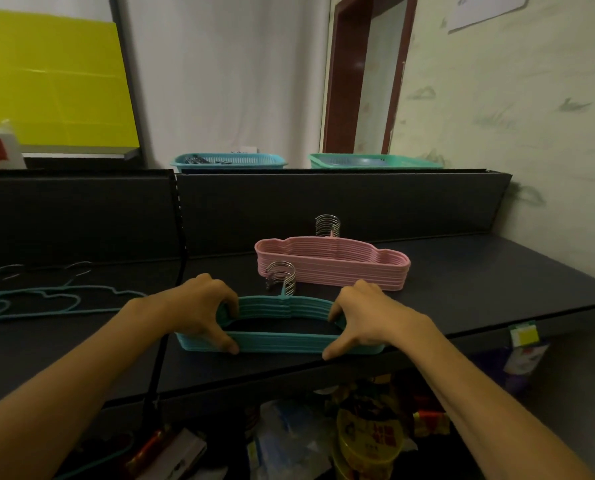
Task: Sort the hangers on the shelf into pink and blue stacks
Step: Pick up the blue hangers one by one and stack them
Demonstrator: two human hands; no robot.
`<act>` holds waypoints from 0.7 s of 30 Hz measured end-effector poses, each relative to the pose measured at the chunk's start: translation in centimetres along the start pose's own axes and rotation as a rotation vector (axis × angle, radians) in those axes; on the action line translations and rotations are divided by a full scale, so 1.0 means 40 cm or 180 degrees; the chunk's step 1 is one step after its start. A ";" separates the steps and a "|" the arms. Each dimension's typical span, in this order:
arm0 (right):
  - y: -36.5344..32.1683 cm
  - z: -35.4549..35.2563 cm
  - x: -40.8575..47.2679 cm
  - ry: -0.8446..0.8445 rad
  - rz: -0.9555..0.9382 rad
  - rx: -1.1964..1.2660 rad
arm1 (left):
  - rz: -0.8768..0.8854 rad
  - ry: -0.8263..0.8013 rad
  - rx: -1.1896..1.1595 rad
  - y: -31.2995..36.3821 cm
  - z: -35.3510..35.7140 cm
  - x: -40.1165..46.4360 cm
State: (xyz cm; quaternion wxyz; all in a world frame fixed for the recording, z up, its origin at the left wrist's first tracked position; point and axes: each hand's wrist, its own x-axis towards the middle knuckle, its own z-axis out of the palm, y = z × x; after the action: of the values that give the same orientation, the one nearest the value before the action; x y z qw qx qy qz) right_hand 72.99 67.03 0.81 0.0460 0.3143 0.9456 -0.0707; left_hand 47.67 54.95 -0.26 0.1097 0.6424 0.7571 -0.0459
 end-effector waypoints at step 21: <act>0.017 0.025 -0.003 -0.0013 -0.0111 0.0002 | 0.0080 0.0001 -0.0258 -0.008 0.016 -0.013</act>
State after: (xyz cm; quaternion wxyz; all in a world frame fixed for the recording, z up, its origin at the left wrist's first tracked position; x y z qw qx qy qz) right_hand 73.53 67.36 -0.22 0.0465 0.2977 0.9508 -0.0724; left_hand 47.49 54.25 -0.79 0.1360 0.6469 0.7503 -0.0138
